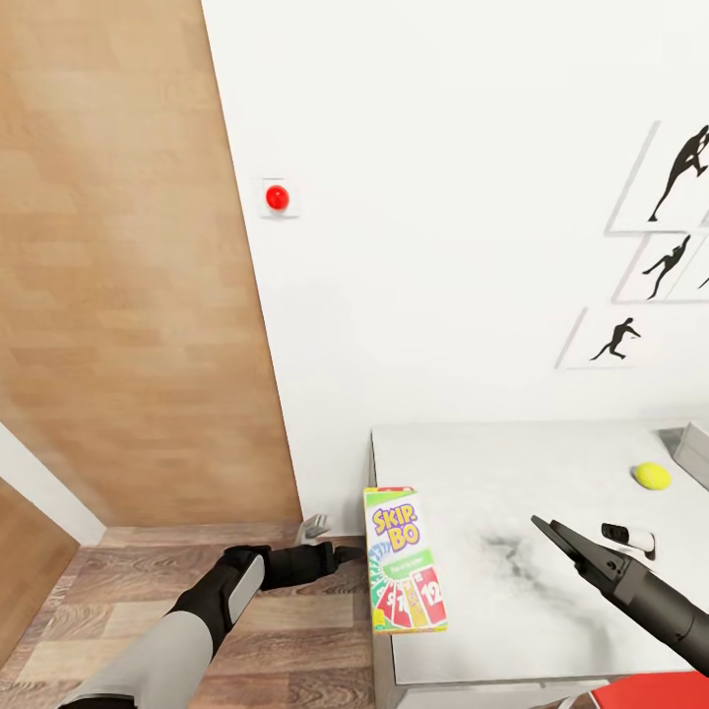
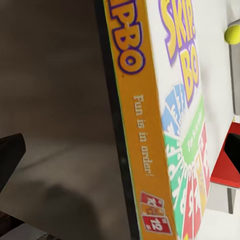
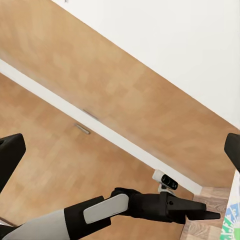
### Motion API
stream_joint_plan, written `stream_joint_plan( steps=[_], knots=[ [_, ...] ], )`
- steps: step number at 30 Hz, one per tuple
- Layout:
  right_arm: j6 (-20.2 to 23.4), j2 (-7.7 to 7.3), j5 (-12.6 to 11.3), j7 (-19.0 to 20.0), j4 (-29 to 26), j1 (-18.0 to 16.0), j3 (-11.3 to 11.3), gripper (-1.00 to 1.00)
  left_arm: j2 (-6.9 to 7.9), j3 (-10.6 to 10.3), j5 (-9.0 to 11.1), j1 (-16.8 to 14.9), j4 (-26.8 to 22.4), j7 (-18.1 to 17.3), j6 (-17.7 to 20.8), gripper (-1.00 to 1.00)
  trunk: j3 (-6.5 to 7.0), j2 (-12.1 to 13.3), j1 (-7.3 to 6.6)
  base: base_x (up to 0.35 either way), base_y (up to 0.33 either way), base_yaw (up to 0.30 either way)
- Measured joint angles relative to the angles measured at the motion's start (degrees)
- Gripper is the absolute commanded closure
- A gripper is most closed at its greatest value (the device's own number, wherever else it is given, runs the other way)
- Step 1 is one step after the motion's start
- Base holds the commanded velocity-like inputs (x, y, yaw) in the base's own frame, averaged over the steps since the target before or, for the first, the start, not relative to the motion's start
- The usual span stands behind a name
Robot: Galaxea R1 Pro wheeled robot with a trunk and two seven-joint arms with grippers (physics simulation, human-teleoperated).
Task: Put all the toys in the child's room - the three board games (two on the bed and one on the table), the two jigsaw puzzles on the table, and the tennis ball on the table - inside the toy box on the table in the child's room.
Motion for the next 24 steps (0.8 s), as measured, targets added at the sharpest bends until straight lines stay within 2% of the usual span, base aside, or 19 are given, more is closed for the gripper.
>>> stream_joint_plan(
  steps=[13, 24],
  knots=[
    [0.0, 0.19, 0.0, 0.1, 0.0, 0.0, -0.1, -1.00, -0.12, -0.1, 0.0, 0.0, 0.0, 0.0, 0.0, -1.00, -2.34, -5.2, 2.86, 0.000, 0.000, 0.000],
    [-0.1, 0.26, 0.1, 0.0, 0.0, 0.0, -0.1, -1.00, -0.18, -0.1, 0.0, 0.0, 0.0, 0.0, -0.1, -1.00, -2.35, -5.2, 2.87, 0.000, 0.000, 0.000]
  ],
)
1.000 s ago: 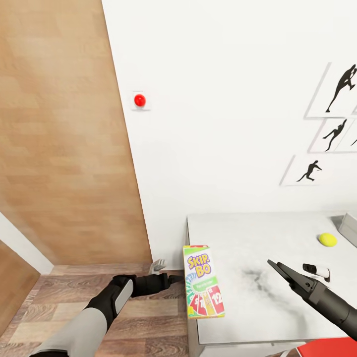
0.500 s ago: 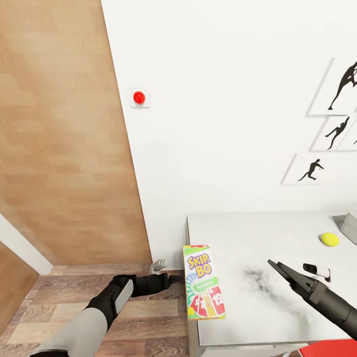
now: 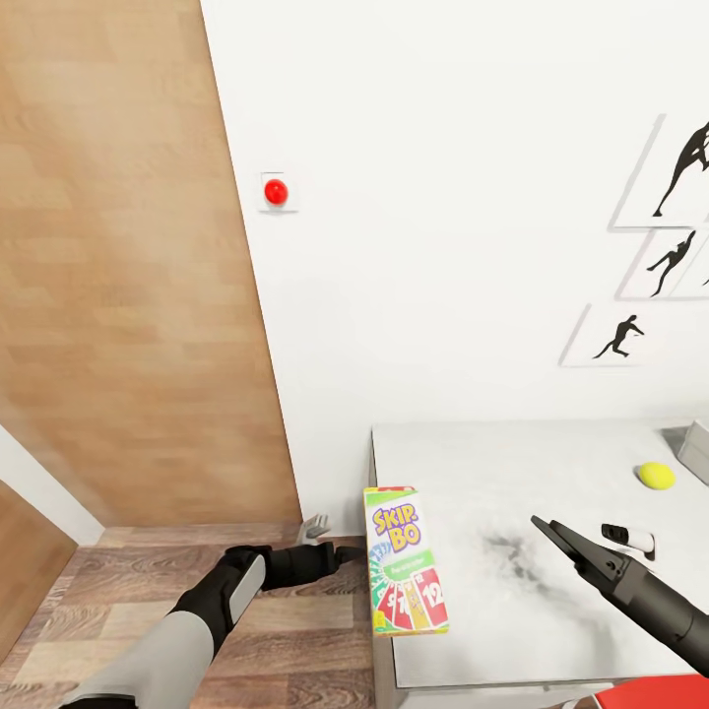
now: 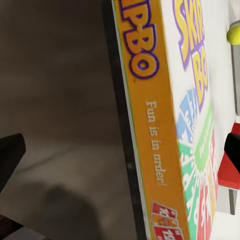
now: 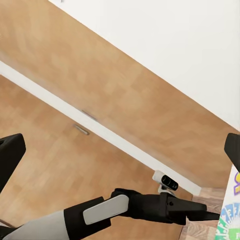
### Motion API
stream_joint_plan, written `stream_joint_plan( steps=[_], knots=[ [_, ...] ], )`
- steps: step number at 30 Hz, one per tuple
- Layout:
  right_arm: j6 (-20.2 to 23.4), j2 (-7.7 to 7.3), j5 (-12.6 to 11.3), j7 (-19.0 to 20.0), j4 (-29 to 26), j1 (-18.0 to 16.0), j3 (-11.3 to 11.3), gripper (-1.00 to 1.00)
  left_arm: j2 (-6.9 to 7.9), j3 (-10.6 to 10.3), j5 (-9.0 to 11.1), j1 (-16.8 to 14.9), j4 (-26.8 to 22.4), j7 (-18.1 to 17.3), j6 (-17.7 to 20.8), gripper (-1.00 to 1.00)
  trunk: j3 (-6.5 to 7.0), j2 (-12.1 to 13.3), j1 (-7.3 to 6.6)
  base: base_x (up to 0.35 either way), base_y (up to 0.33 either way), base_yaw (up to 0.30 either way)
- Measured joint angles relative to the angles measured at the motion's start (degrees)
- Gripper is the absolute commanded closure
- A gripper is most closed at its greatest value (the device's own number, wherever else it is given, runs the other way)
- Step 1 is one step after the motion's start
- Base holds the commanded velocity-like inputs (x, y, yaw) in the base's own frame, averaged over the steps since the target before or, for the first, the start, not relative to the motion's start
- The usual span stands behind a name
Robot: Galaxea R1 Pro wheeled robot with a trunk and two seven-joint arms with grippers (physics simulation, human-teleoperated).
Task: Put all the toys in the child's room - the three board games (two on the bed and one on the table), the two jigsaw puzzles on the table, and the tennis ball on the table - inside the toy box on the table in the child's room.
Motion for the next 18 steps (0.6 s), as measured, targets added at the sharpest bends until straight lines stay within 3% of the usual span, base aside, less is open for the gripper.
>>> stream_joint_plan(
  steps=[11, 18],
  knots=[
    [0.0, 0.14, 0.0, 0.1, 0.0, 0.0, -0.1, -1.00, -0.03, 0.0, 0.0, 0.0, 0.0, 0.0, 0.0, -1.00, 0.00, 0.0, 0.00, 0.000, -0.013, 0.000],
    [0.0, 0.17, 0.0, 0.1, 0.0, 0.0, -0.1, -1.00, -0.13, -0.1, 0.0, 0.0, 0.0, 0.0, 0.0, -1.00, 0.00, 0.0, 0.00, 0.000, -0.194, 0.000]
  ],
)
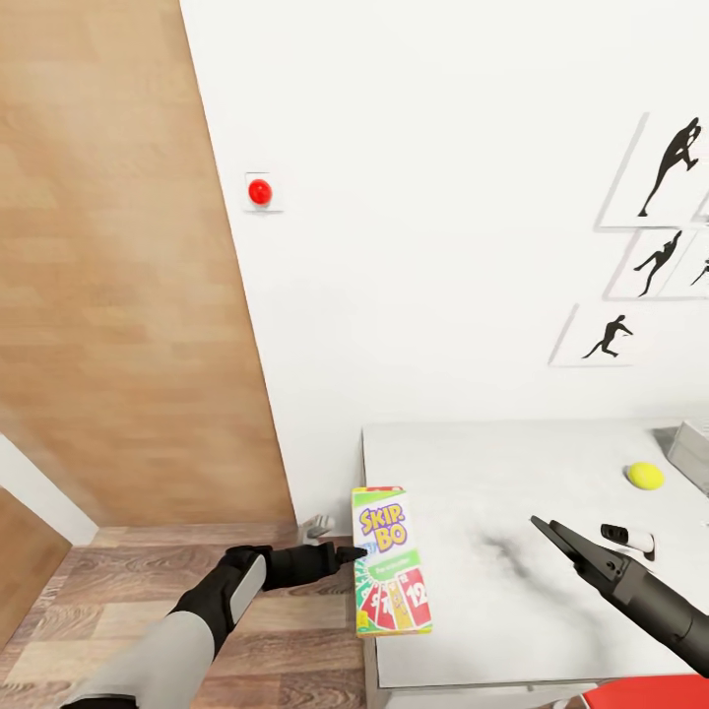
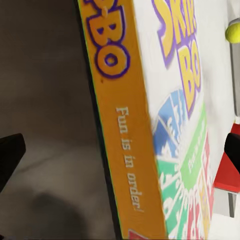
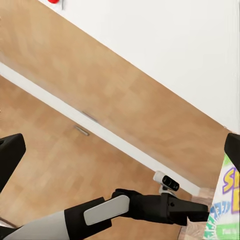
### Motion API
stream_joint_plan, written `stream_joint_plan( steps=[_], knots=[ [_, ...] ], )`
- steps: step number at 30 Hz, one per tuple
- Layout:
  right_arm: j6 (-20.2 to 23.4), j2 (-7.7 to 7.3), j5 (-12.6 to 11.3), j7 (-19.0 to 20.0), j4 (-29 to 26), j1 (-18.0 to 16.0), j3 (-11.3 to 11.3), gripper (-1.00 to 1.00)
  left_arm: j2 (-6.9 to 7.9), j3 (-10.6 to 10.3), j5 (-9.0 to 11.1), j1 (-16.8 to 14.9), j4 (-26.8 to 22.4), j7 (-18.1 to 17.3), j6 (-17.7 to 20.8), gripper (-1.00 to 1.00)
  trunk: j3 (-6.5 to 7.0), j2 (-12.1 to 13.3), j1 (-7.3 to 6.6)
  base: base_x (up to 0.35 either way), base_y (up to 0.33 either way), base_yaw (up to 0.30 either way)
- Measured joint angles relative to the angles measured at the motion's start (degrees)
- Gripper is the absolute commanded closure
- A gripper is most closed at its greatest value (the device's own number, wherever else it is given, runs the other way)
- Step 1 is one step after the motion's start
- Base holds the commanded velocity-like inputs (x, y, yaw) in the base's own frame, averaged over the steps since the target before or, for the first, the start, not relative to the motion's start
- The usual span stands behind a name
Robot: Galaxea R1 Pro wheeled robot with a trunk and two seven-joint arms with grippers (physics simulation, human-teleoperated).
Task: Put all the toys in the child's room - the three board games (two on the bed and one on the table), the two jigsaw puzzles on the table, and the tennis ball on the table - inside the toy box on the table in the child's room.
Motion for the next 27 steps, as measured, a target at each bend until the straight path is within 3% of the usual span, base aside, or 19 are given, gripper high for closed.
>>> stream_joint_plan(
  steps=[27],
  knots=[
    [0.0, 0.01, 0.0, 0.1, 0.0, 0.0, 0.1, -1.00, -0.23, 0.0, 0.0, 0.0, 0.0, -0.1, -0.1, -1.00, 0.00, 0.0, 0.00, 0.000, -0.035, 0.000]
  ],
)
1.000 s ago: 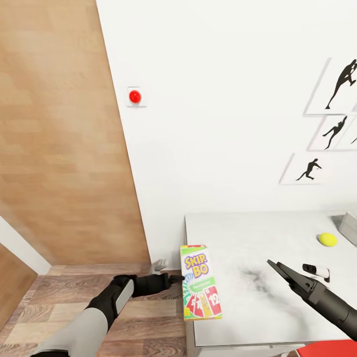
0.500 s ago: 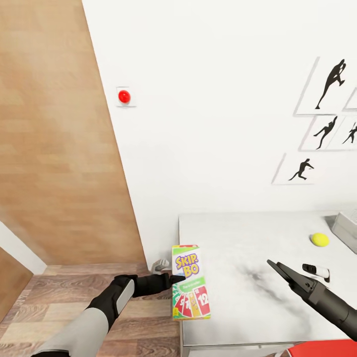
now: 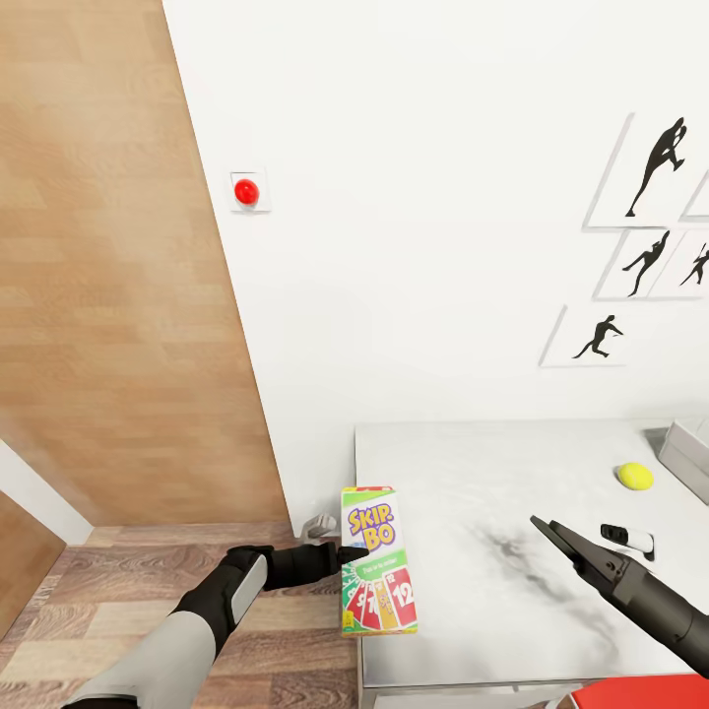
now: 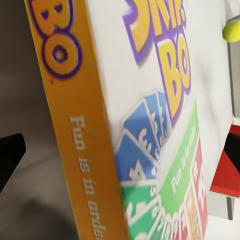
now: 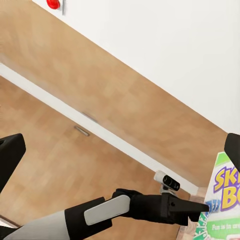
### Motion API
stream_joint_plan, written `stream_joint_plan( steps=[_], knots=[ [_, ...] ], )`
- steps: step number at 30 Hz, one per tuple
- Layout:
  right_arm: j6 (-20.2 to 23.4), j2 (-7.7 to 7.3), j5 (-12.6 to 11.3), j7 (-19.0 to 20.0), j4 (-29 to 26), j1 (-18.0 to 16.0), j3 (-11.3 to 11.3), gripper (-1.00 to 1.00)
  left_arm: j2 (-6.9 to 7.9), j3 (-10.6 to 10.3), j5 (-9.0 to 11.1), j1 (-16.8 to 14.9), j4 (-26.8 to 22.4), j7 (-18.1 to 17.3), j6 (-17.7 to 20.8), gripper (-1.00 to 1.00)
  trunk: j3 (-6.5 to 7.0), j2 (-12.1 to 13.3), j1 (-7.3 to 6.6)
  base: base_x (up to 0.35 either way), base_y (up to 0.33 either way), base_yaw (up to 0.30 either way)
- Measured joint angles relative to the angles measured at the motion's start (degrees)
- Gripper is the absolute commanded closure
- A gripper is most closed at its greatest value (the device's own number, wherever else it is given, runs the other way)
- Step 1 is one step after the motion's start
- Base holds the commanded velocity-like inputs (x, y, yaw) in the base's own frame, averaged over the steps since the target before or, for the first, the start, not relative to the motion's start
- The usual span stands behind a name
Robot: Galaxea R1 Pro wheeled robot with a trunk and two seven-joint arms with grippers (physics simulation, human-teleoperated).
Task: Put all the toys in the child's room - the three board games (two on the bed and one on the table), the two jigsaw puzzles on the table, and the tennis ball on the table - inside the toy box on the table in the child's room.
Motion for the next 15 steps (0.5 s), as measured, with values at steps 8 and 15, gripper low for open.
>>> stream_joint_plan(
  steps=[8, 15],
  knots=[
    [0.0, 0.00, 0.0, 0.0, 0.0, 0.0, 0.0, -1.00, 0.00, 0.0, 0.0, 0.0, 0.0, 0.0, 0.0, -1.00, 0.00, 0.0, 0.00, 0.000, 0.000, 0.000],
    [0.0, 0.00, 0.0, 0.0, 0.0, 0.0, 0.0, -1.00, 0.00, 0.1, 0.0, 0.0, 0.0, 0.0, 0.0, -1.00, 0.00, 0.0, 0.00, 0.000, -0.044, 0.000]
  ],
)
